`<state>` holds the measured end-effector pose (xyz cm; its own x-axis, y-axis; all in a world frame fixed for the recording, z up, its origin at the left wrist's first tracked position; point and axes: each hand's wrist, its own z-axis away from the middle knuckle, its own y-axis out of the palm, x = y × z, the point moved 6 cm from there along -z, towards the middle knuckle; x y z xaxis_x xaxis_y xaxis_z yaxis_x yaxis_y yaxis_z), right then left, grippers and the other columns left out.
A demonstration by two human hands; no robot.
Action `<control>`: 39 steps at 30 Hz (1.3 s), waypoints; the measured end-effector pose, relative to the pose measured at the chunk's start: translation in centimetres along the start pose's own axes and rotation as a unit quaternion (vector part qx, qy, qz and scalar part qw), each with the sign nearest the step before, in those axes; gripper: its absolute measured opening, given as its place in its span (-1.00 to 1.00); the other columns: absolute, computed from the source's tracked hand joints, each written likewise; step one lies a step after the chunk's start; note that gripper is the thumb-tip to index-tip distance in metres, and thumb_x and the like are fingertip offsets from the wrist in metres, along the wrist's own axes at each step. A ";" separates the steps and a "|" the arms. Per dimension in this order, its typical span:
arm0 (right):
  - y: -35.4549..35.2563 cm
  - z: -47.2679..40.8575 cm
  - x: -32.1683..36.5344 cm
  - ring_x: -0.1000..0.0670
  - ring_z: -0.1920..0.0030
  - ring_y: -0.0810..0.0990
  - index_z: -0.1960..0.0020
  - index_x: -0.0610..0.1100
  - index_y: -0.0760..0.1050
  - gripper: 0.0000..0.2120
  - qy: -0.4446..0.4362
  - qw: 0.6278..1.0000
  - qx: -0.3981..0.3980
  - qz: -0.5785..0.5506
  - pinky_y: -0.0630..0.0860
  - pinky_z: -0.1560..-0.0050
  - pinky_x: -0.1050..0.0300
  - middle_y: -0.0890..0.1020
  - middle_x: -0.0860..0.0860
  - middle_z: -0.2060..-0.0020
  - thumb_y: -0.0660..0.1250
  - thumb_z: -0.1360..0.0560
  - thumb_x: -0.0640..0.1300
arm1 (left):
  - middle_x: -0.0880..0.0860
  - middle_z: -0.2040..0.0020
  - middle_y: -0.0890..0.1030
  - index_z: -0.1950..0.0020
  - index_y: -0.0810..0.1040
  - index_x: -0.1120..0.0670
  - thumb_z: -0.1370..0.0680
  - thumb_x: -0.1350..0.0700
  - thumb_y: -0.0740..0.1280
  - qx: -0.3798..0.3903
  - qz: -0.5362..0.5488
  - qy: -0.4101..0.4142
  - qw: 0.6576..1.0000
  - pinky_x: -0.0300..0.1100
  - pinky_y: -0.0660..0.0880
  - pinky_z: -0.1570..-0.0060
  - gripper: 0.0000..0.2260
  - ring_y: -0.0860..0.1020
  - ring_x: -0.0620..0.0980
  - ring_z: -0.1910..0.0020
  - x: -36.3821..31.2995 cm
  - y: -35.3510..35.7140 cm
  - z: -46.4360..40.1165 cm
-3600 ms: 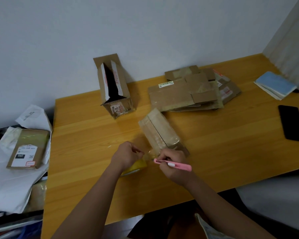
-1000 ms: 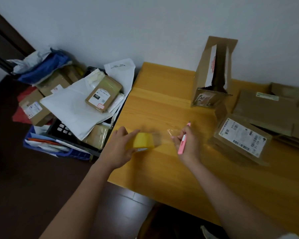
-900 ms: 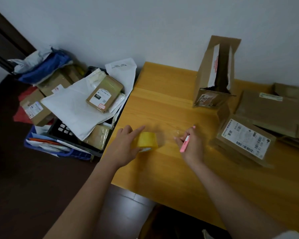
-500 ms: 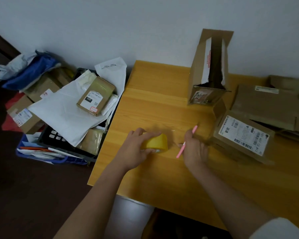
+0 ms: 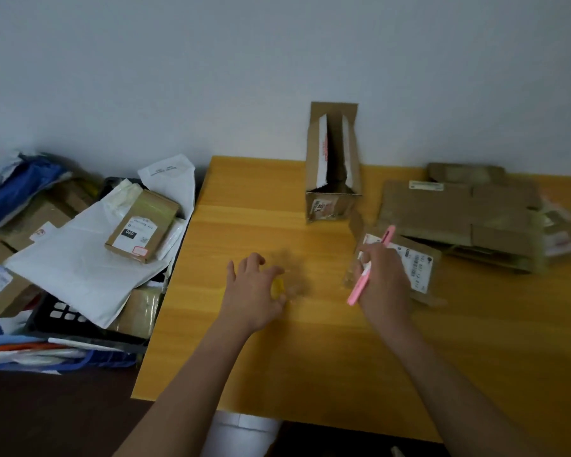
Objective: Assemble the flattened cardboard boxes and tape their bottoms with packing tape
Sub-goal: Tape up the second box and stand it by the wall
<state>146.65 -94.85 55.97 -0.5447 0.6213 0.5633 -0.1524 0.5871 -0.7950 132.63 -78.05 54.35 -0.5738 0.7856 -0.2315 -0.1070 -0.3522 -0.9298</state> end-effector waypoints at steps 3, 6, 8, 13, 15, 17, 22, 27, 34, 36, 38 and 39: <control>-3.0 -1.0 -6.0 -0.06 0.07 0.55 -0.03 -0.03 0.33 -0.75 0.096 0.995 0.012 0.005 0.62 0.25 0.03 0.48 -0.05 -0.01 0.40 -0.50 -0.20 | 0.09 -0.29 0.37 -0.39 0.43 0.00 -0.57 0.04 0.28 -0.019 0.049 0.055 0.997 0.07 0.13 -0.47 -0.62 0.38 0.11 -0.32 -4.6 0.6 -1.4; -3.8 -1.3 -11.0 -0.16 -0.34 0.38 -0.11 -0.11 0.36 -0.71 0.155 0.983 0.099 -0.010 0.55 -0.17 -0.05 0.43 -0.12 -0.30 0.42 -0.49 -0.18 | 0.15 -0.31 0.44 -0.44 0.38 0.10 -0.56 0.22 0.25 0.008 0.173 0.095 0.980 -0.09 0.36 -0.28 -0.57 0.46 0.16 -0.27 -9.3 2.2 -2.1; -3.9 -0.8 -12.5 -0.12 -0.36 0.38 -0.22 -0.11 0.35 -0.68 0.190 0.967 0.144 -0.091 0.56 -0.09 0.10 0.37 -0.06 -0.40 0.38 -0.52 -0.21 | 0.13 -0.38 0.43 -0.50 0.28 0.12 -0.55 0.31 0.23 0.053 0.241 0.086 0.965 -0.28 0.28 -0.22 -0.50 0.41 0.11 -0.36 -11.4 4.0 -2.5; -4.9 0.8 -13.1 0.11 -0.04 0.46 -0.20 -0.09 0.32 -0.74 0.222 0.947 0.137 -0.189 0.53 0.26 0.37 0.42 -0.08 -0.33 0.33 -0.57 -0.19 | 0.09 -0.35 0.43 -0.47 0.29 0.15 -0.52 0.40 0.29 0.030 0.379 0.027 0.925 -0.19 0.35 -0.31 -0.47 0.41 0.07 -0.37 -12.4 6.1 -3.5; -5.6 1.5 -13.5 0.13 0.04 0.54 0.03 -0.04 0.31 -0.82 0.240 0.946 0.098 -0.194 0.63 0.18 0.10 0.51 -0.09 -0.22 0.33 -0.57 -0.12 | 0.03 -0.24 0.44 -0.43 0.36 0.14 -0.48 0.35 0.40 -0.038 0.365 0.051 0.929 -0.18 0.36 -0.27 -0.46 0.44 0.00 -0.25 -12.8 4.7 -3.4; -6.2 2.3 -14.1 0.05 0.04 0.61 0.13 0.02 0.30 -0.78 0.281 0.925 0.075 -0.243 0.64 0.11 -0.15 0.57 -0.07 -0.06 0.35 -0.55 -0.04 | -0.02 -0.14 0.43 -0.40 0.39 0.11 -0.47 0.28 0.45 -0.078 0.375 0.062 0.922 -0.30 0.35 -0.14 -0.47 0.44 -0.08 -0.14 -13.6 2.6 -3.6; -7.2 5.0 -14.8 -0.09 0.04 0.69 -0.12 -0.11 0.39 -0.63 0.386 0.842 0.108 -0.360 0.66 0.18 0.05 0.59 -0.06 -0.06 0.30 -0.53 0.17 | -0.08 0.04 0.53 -0.05 0.49 0.09 -0.46 0.26 0.47 -0.105 0.444 0.076 0.887 -0.39 0.46 0.08 -0.76 0.50 -0.13 0.05 -16.3 -1.7 -4.0; -6.1 7.4 -16.5 -0.08 0.12 0.67 -0.10 -0.22 0.45 -0.60 0.458 0.799 0.092 -0.379 0.64 0.23 0.03 0.57 -0.12 -0.04 0.28 -0.56 0.13 | -0.05 -0.46 0.38 -0.30 0.55 0.00 -0.60 0.15 0.29 0.047 0.330 0.112 0.936 0.01 0.23 -0.46 -0.73 0.32 0.00 -0.44 -19.2 1.5 -5.4; -9.0 7.9 -16.8 0.09 0.31 0.41 0.23 -0.05 0.26 -0.71 0.280 0.920 -0.035 -0.270 0.34 0.30 0.20 0.37 0.09 0.37 0.33 -0.57 -0.09 | 0.13 -0.42 0.12 -0.37 0.45 -0.14 -0.59 0.20 0.31 0.107 0.266 0.092 0.954 -0.32 0.20 -0.28 -0.61 0.20 0.16 -0.40 -19.1 5.7 -3.7; -8.2 8.1 -16.3 0.14 0.26 0.45 0.22 -0.07 0.26 -0.69 0.243 0.924 0.026 -0.295 0.43 0.18 0.23 0.41 0.14 0.34 0.37 -0.54 -0.11 | 0.12 -0.38 0.11 -0.37 0.48 -0.03 -0.56 0.25 0.35 0.084 0.305 0.078 0.946 -0.34 0.35 -0.19 -0.60 0.36 0.16 -0.26 -18.9 5.3 -3.4; -7.3 8.6 -16.4 0.17 0.16 0.52 0.21 -0.07 0.26 -0.68 0.248 0.929 0.075 -0.266 0.47 0.17 0.23 0.53 0.07 0.23 0.43 -0.49 -0.14 | 0.09 -0.30 0.17 -0.30 0.49 0.01 -0.51 0.16 0.43 0.010 0.269 0.049 0.962 -0.15 0.46 -0.12 -0.63 0.46 0.13 -0.07 -18.5 4.7 -3.1; -7.2 8.8 -16.7 0.15 0.10 0.55 0.21 -0.06 0.26 -0.66 0.261 0.927 0.072 -0.259 0.48 0.17 0.16 0.55 0.00 0.19 0.45 -0.47 -0.14 | 0.07 -0.23 0.23 -0.23 0.48 0.04 -0.50 0.11 0.46 -0.027 0.259 0.022 0.965 -0.09 0.48 -0.06 -0.67 0.47 0.11 0.01 -18.2 4.5 -2.8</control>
<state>149.55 -114.03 50.34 0.0989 0.4633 0.8807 -0.4104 0.8252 -0.3880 144.83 -92.51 53.55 -0.5038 0.5323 -0.6804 0.2286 -0.6774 -0.6992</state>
